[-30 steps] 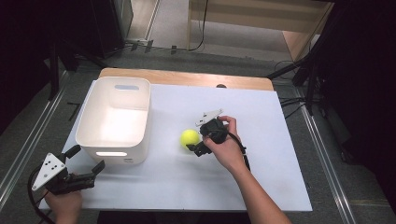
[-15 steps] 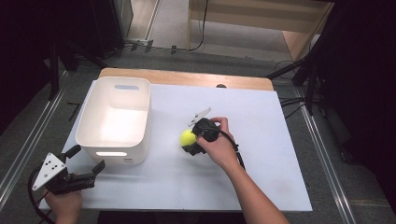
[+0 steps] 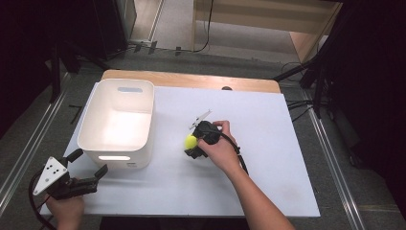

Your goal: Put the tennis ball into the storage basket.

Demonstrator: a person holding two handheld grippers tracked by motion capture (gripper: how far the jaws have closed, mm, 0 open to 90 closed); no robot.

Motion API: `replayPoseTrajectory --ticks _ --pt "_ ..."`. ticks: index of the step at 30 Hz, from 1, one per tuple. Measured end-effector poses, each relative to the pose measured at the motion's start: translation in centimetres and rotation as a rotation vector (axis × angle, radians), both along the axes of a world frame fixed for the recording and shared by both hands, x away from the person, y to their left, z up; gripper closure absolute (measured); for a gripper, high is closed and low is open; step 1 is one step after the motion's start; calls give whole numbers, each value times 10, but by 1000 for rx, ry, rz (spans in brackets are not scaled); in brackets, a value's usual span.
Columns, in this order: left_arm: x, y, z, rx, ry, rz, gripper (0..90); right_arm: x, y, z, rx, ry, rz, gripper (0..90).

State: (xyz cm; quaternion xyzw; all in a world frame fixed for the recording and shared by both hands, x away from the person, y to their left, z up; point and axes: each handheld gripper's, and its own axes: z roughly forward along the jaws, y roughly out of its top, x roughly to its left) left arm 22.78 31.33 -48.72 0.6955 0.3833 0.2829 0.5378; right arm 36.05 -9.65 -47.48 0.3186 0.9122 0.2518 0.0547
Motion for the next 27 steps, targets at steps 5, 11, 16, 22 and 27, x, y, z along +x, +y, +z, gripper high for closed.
replayPoseTrajectory --ticks 5,11,16,22,27 --pt "0 0 0 0 -1 -1 0 2 2 -3 -14 7 10 73" --pt "0 0 0 5 0 -1 0 4 4 -4 -26 4 -3 169" --pt "0 -1 0 6 -1 -3 0 5 5 -7 -39 15 -17 222" --pt "0 -1 0 6 -3 -4 0 5 4 -6 -34 11 -11 226" --pt "0 -1 0 11 1 -4 0 4 0 -2 -16 10 -16 226"
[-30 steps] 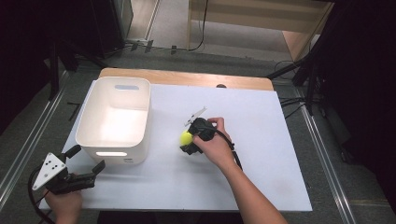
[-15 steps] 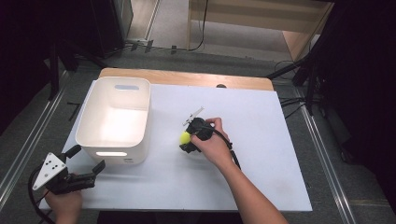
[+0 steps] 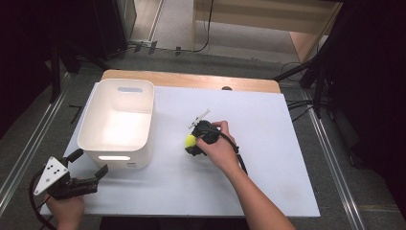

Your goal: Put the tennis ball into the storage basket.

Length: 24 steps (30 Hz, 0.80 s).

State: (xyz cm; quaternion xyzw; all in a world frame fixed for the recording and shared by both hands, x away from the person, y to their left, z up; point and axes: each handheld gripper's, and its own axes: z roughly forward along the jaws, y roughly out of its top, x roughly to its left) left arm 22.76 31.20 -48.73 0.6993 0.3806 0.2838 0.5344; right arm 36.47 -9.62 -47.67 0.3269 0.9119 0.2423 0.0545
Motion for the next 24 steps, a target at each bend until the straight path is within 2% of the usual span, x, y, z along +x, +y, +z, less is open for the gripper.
replayPoseTrajectory --ticks 5,10,24 --pt "0 0 0 1 -1 -1 0 -1 -2 4 12 2 -3 226" --pt "0 0 0 -1 -2 -1 0 -2 -2 10 29 5 20 227" --pt "0 0 0 -2 -1 -1 0 -3 3 20 39 0 42 228"
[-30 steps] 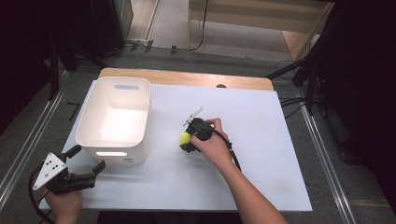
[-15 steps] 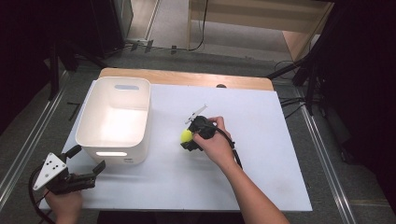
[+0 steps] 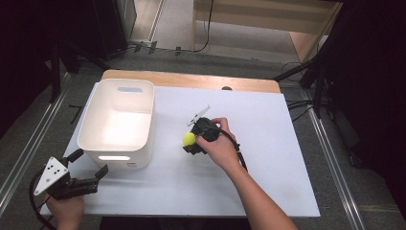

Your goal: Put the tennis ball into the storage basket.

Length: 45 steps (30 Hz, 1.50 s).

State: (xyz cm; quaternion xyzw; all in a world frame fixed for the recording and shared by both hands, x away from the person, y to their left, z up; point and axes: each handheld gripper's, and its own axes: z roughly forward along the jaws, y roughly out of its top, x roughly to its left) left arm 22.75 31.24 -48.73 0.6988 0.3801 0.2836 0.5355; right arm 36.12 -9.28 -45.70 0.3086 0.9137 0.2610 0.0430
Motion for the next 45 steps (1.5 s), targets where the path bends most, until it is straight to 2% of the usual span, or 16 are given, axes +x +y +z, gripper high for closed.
replayPoseTrajectory --ticks 6,32,45 --pt "0 0 0 1 0 -1 0 0 2 6 7 -6 17 228" --pt "0 0 0 0 0 -2 0 1 10 15 22 2 58 228" --pt "0 -1 0 2 2 -1 0 1 14 28 33 -2 76 229"
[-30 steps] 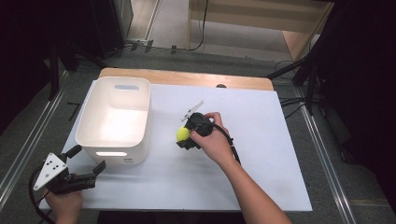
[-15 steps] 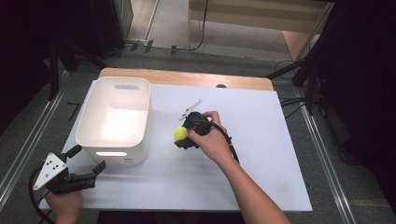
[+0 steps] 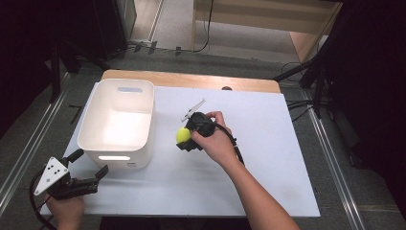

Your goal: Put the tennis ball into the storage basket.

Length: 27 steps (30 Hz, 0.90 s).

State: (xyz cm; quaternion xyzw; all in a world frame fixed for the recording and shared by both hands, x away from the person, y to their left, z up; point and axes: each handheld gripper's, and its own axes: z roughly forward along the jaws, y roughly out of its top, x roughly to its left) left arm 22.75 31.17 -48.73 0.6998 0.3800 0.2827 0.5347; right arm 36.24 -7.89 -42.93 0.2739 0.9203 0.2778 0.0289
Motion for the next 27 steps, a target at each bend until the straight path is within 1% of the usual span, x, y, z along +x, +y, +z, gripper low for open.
replayPoseTrajectory --ticks 11,14,17,19,21,22,23,27 --pt "0 0 0 2 0 -2 0 1 4 9 7 -9 6 230" --pt "0 0 0 1 -1 -2 0 2 5 11 11 -5 13 230" --pt "0 0 0 1 -2 -1 0 2 6 14 17 -13 22 231" --pt "0 0 0 2 -1 -1 0 2 7 15 16 -9 20 231" --pt "0 0 0 1 0 -1 0 3 8 16 20 -16 31 231" --pt "0 0 0 2 0 -1 0 3 9 17 20 -12 24 231" --pt "0 0 0 3 0 -1 0 3 9 18 21 -11 31 231" --pt "0 0 0 2 -1 -1 0 3 12 23 23 -22 39 232"
